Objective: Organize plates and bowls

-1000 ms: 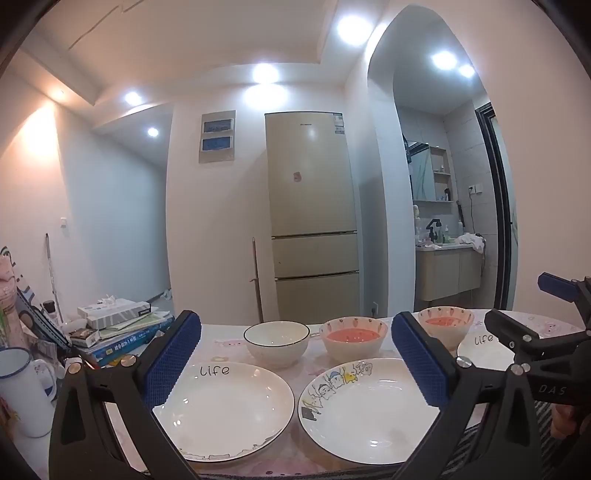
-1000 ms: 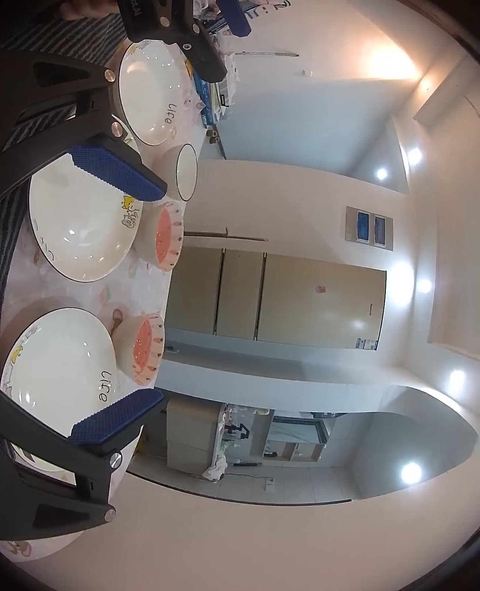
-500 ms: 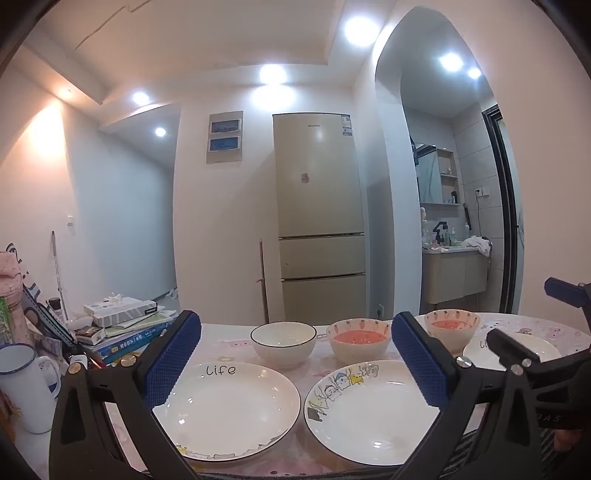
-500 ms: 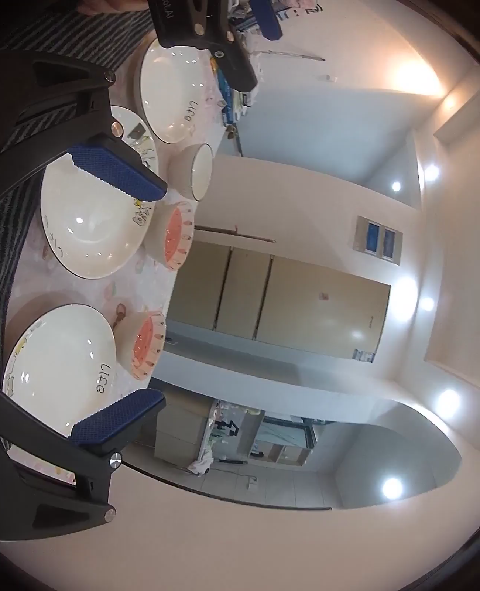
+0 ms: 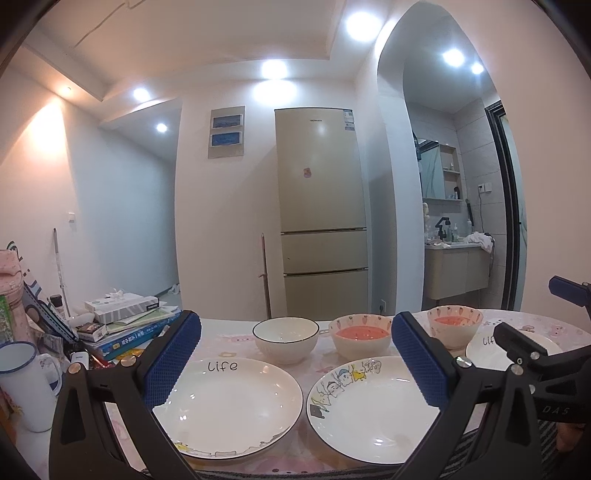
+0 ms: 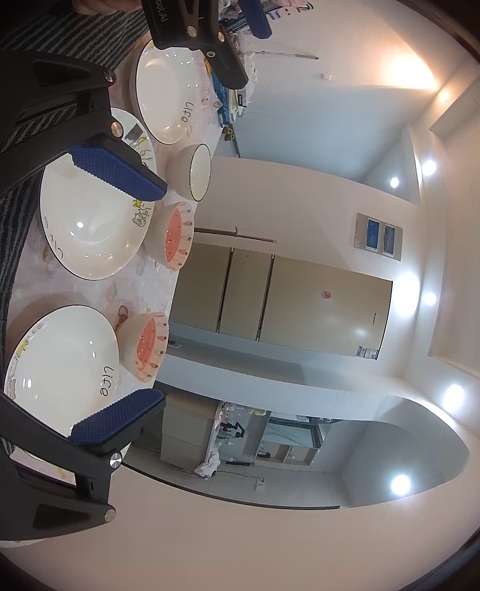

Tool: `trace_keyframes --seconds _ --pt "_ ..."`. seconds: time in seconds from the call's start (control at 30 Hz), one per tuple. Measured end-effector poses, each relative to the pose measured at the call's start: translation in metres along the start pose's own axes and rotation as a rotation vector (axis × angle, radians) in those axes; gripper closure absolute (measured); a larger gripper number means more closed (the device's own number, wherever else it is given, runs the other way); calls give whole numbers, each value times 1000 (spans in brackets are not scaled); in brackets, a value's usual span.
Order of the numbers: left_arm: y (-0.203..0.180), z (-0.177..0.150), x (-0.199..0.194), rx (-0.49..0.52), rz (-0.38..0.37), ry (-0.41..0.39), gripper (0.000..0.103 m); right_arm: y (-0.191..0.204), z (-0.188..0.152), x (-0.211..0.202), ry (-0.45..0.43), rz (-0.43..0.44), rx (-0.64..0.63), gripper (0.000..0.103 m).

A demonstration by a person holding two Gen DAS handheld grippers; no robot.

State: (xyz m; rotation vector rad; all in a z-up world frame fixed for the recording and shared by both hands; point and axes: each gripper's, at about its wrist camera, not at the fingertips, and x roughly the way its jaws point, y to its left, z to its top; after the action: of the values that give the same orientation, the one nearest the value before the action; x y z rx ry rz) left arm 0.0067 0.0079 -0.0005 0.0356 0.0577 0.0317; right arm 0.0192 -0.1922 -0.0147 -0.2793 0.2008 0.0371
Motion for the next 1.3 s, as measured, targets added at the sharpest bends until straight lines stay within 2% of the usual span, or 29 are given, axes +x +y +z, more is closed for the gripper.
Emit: trace_keyframes --seconds 0.13,0.23,0.37,0.5,0.97,1.3 --pt "1 1 -6 3 6 -32 0 -5 1 -10 -52 -81 22 0" --pt "0 1 -6 12 10 -35 0 -5 2 -12 -65 -56 20 0" --pt "2 0 0 1 18 -11 0 -5 0 -4 -22 -45 13 0" --pt "5 -1 3 -14 21 4 0 -15 -1 -8 -39 -37 63 0" --pt "2 -1 4 4 26 13 0 -9 -1 -14 -70 -63 41 0" --pt "0 -1 8 13 23 31 0 -8 0 -17 -86 -23 43 0"
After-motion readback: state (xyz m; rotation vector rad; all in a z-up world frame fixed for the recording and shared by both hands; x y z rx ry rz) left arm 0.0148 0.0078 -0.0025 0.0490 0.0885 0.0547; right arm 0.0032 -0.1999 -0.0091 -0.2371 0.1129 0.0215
